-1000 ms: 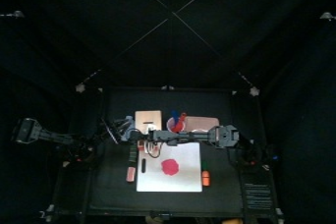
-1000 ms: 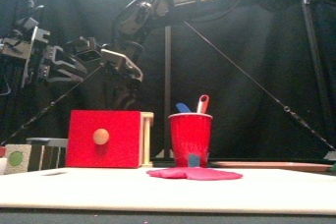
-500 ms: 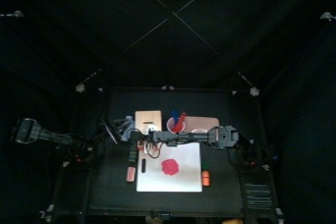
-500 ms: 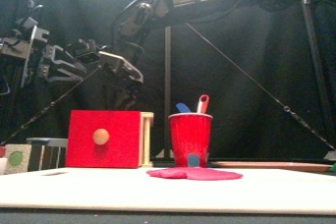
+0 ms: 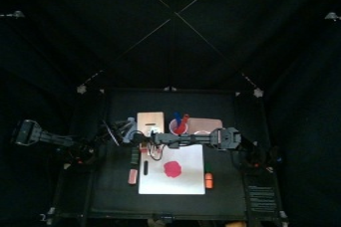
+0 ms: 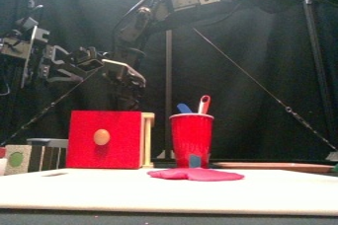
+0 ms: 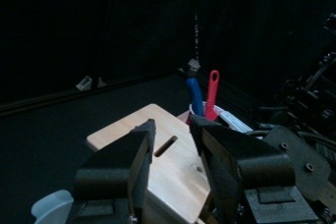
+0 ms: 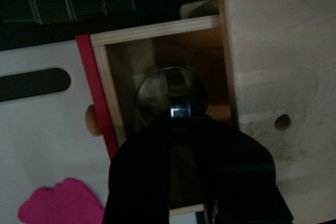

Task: Get the cutter from the drawer then cut the dough then place the extra dough in the bowl
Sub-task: Place the cutter on the board

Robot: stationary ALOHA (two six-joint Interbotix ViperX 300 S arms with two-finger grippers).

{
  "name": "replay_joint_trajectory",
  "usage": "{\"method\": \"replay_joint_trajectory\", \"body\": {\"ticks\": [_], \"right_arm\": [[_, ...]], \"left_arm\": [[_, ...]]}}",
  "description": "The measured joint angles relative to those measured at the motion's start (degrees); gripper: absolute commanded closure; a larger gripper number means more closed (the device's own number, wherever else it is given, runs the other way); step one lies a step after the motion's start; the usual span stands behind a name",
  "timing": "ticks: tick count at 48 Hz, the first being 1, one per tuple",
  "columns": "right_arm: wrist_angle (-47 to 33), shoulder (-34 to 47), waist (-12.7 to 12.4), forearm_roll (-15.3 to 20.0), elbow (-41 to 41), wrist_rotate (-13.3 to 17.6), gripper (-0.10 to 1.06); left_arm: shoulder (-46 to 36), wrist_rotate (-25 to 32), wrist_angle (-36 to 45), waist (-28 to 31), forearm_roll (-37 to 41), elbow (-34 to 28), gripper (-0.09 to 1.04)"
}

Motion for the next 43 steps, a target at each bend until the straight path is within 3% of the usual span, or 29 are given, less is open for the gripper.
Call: {"method": "replay_joint_trajectory", "body": {"ticks": [43], "right_arm": [[11.87,0.0,0.26,-0.53,-12.3,0.35,0.46]], "left_arm": [[0.0,-0.09,1.23,-0.09,-0.88,0.62,0.2]]}}
